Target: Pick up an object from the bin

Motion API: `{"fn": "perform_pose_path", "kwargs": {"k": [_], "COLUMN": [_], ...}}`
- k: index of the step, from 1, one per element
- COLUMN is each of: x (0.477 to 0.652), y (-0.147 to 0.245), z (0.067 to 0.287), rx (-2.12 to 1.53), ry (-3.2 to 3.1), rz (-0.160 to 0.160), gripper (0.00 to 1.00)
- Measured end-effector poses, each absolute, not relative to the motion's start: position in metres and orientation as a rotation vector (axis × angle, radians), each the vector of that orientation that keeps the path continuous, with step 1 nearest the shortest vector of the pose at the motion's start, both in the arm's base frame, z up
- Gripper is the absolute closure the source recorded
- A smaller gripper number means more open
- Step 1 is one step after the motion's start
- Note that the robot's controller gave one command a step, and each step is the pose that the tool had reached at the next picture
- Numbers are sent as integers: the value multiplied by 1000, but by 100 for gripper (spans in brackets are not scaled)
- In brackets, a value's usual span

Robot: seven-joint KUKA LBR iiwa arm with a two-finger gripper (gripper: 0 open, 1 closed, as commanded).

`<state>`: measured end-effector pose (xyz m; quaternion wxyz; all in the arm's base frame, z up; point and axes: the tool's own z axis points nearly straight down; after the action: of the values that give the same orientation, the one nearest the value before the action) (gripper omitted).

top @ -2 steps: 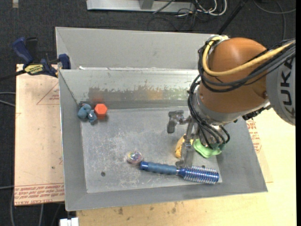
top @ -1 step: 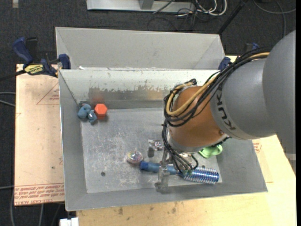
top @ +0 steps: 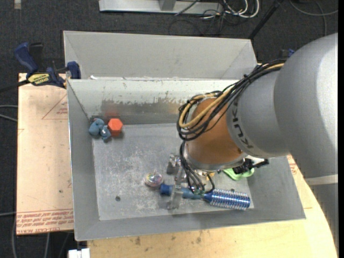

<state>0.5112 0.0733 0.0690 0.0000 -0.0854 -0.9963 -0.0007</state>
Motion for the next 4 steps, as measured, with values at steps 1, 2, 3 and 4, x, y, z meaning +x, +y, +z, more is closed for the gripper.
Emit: {"fn": "perform_pose_path", "kwargs": {"k": [1, 2, 3, 4], "x": [512, 488, 490, 489], "y": [73, 74, 69, 69], "z": [70, 177, 212, 210], "rx": [-270, -209, -182, -181], "ry": [-3130, -3142, -3142, -3138], "rz": [-2, -5, -4, -2], "gripper": [100, 100, 100, 0]}}
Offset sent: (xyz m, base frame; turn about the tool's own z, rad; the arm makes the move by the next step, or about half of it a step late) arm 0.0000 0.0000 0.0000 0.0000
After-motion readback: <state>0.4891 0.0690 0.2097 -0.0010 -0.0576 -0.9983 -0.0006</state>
